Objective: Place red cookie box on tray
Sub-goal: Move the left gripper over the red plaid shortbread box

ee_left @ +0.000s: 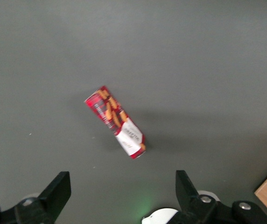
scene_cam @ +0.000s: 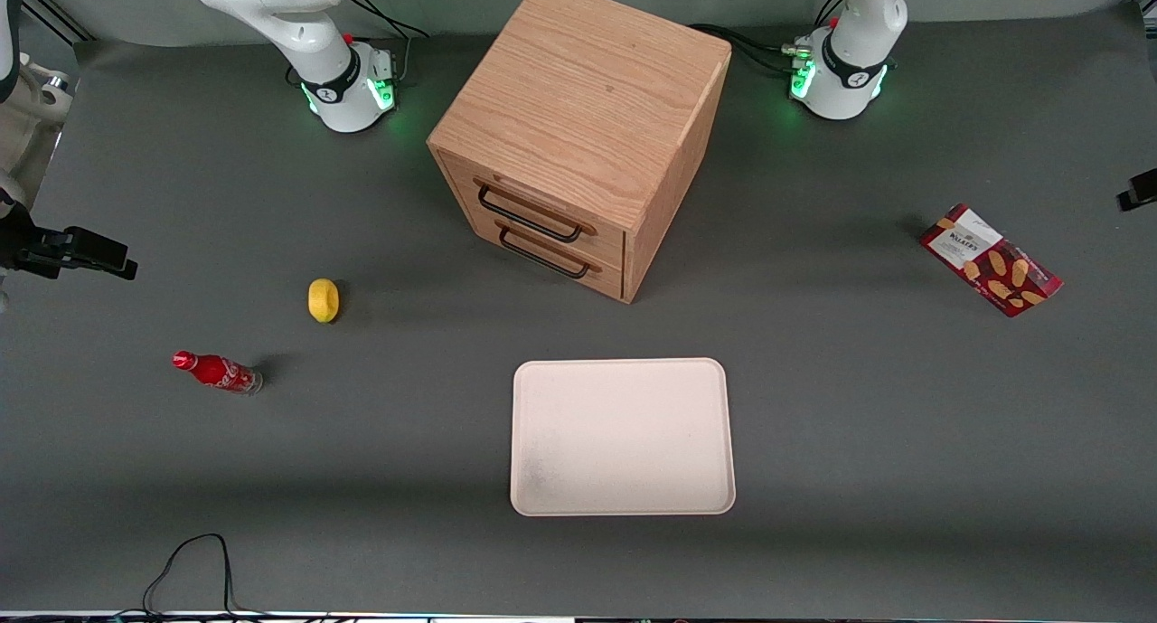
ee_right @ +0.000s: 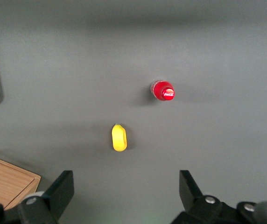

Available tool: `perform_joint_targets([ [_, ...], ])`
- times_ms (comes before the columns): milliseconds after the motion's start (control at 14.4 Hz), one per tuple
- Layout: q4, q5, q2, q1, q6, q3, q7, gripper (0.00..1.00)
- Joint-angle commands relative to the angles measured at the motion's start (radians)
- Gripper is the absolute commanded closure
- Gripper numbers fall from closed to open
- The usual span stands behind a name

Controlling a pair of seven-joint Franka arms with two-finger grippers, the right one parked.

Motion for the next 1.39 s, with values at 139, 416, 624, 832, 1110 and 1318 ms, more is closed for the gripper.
perform_joint_targets([
  [139,-0.364,0.028,-0.255,0.093,0.169,-0.011,0.081,0.0],
  [416,-0.463,0.024,-0.297,0.145,0.224,-0.011,0.062,0.0],
  [624,-0.495,0.021,-0.295,0.143,0.232,-0.014,-0.25,0.0],
  [832,-0.53,0.015,-0.304,0.139,0.236,-0.017,-0.482,0.0],
  [1110,-0.643,0.009,-0.303,0.149,0.372,-0.013,-0.543,0.0],
  [1318,-0.777,0.002,-0.26,0.143,0.585,-0.013,-0.527,0.0],
])
